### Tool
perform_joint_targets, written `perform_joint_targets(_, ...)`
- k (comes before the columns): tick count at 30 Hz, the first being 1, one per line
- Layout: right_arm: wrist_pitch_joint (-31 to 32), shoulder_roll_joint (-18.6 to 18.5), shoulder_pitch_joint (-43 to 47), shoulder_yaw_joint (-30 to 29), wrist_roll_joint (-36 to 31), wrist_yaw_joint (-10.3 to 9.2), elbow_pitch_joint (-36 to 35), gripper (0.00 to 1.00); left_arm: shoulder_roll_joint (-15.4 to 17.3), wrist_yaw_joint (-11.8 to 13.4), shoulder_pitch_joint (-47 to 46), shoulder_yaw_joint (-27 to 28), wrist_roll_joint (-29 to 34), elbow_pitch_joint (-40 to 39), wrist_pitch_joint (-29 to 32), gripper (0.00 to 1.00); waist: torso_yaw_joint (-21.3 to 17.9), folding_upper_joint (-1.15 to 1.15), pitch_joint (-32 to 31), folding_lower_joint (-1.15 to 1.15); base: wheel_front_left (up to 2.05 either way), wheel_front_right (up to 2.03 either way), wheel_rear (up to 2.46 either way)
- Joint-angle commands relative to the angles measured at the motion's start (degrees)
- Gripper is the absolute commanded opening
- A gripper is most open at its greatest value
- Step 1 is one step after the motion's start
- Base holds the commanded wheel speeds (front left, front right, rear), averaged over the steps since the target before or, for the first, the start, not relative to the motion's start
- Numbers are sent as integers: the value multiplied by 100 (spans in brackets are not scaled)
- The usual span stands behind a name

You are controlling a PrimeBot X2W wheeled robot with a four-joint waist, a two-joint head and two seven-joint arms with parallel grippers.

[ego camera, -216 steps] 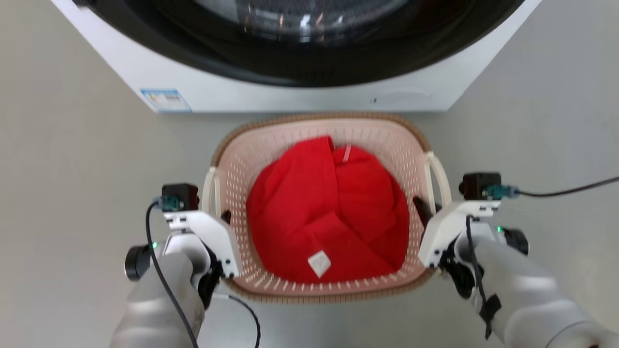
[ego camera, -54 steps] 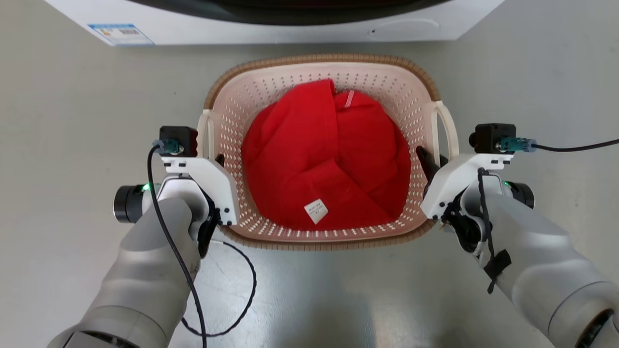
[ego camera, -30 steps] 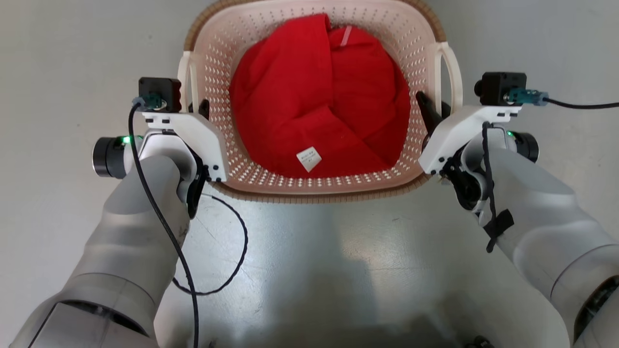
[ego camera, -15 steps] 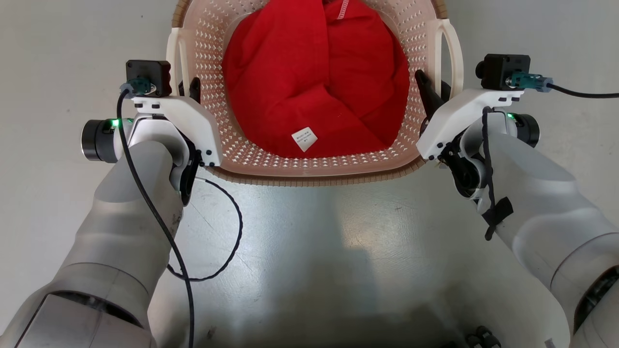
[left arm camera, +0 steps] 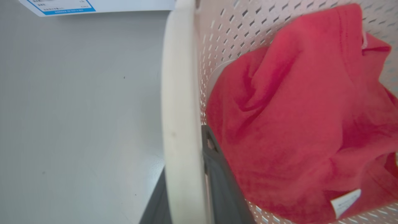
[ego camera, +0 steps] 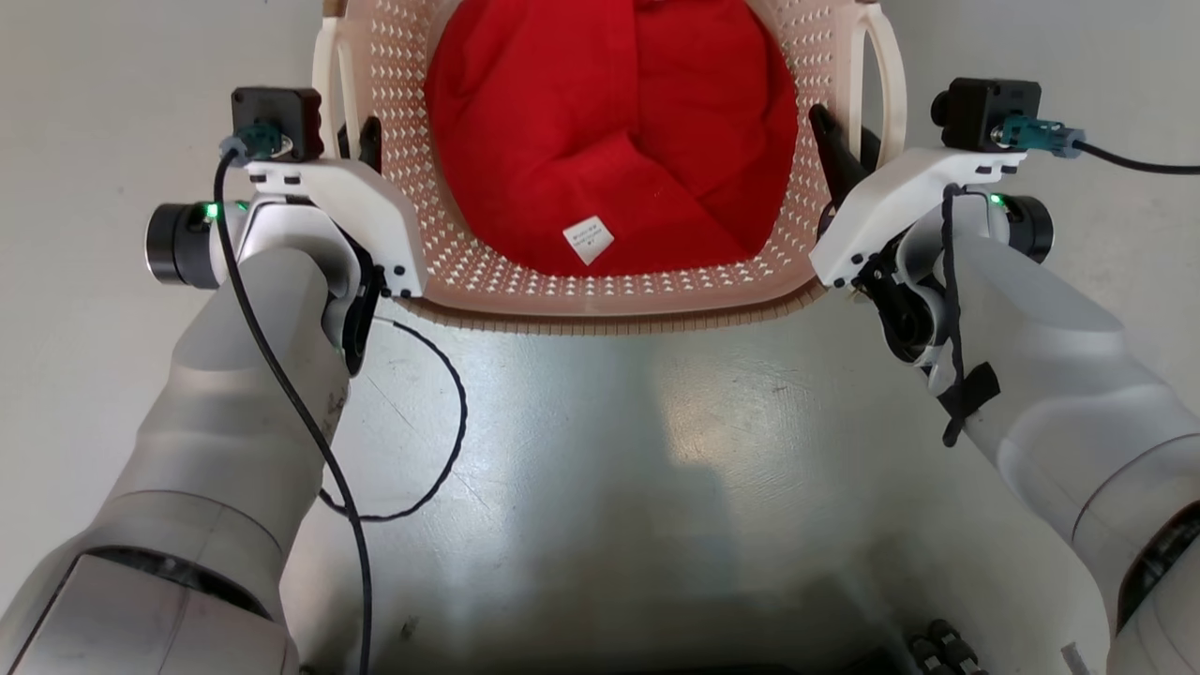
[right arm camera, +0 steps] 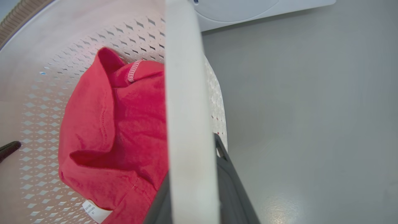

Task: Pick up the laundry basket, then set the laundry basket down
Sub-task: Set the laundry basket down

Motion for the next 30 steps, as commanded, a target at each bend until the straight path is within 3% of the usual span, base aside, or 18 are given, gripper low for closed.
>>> perform_joint_targets(1, -42, 77, 208, 72, 25, 144, -150, 0, 282, 61, -127, 47, 41, -48, -126, 0, 7, 0, 44, 0, 0, 0, 0)
perform_joint_targets(30, -120, 76, 108, 117, 133, 144, -209, 0, 301, 36, -262, 16, 42, -79, -157, 0, 5, 0, 335, 0, 0, 0, 0)
